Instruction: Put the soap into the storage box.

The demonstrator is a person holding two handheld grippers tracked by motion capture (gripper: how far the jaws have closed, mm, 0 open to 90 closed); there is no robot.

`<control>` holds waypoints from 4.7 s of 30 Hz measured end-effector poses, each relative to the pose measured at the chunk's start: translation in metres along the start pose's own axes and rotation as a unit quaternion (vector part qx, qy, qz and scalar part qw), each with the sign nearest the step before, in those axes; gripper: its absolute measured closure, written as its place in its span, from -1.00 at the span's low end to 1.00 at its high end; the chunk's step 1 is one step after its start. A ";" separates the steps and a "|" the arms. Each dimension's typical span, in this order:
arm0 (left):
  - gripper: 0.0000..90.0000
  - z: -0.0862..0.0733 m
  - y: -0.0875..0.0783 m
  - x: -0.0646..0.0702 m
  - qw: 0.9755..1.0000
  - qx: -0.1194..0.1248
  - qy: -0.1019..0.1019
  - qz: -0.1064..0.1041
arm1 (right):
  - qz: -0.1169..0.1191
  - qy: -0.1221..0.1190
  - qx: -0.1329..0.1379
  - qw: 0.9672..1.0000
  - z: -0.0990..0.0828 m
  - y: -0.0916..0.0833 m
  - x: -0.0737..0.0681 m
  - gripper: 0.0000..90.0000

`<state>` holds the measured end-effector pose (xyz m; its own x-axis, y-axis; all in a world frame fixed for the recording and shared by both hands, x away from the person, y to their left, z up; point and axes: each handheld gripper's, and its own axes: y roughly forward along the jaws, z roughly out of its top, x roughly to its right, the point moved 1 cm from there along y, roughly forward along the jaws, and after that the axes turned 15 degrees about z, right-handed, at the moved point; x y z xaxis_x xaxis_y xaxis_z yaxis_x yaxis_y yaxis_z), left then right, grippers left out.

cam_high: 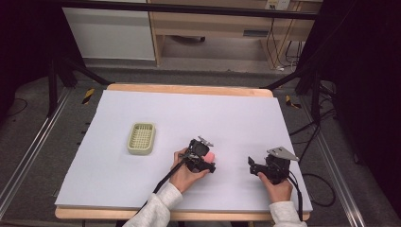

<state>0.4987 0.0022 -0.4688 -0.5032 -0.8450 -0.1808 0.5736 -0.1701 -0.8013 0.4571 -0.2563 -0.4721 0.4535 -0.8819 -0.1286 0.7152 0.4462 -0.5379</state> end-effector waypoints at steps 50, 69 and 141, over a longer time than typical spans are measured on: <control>-0.18 0.000 -0.009 -0.008 0.999 -0.027 -0.006 -0.019 | 0.004 0.003 -0.001 1.000 0.000 0.000 0.000 -0.83; -0.18 -0.021 -0.059 -0.047 1.000 0.012 0.001 -0.015 | 0.004 0.002 -0.002 1.000 -0.001 0.000 0.000 -0.83; -0.18 -0.038 -0.039 -0.203 0.980 -0.001 -0.167 0.109 | 0.012 -0.001 -0.004 1.000 -0.002 0.002 -0.005 -0.84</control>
<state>0.5544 0.1991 -0.4227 -0.1283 -0.9802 -0.1507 0.6431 0.0334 -0.7651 0.4554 -0.2516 -0.4737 0.4723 -0.8703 -0.1396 0.6997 0.4665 -0.5412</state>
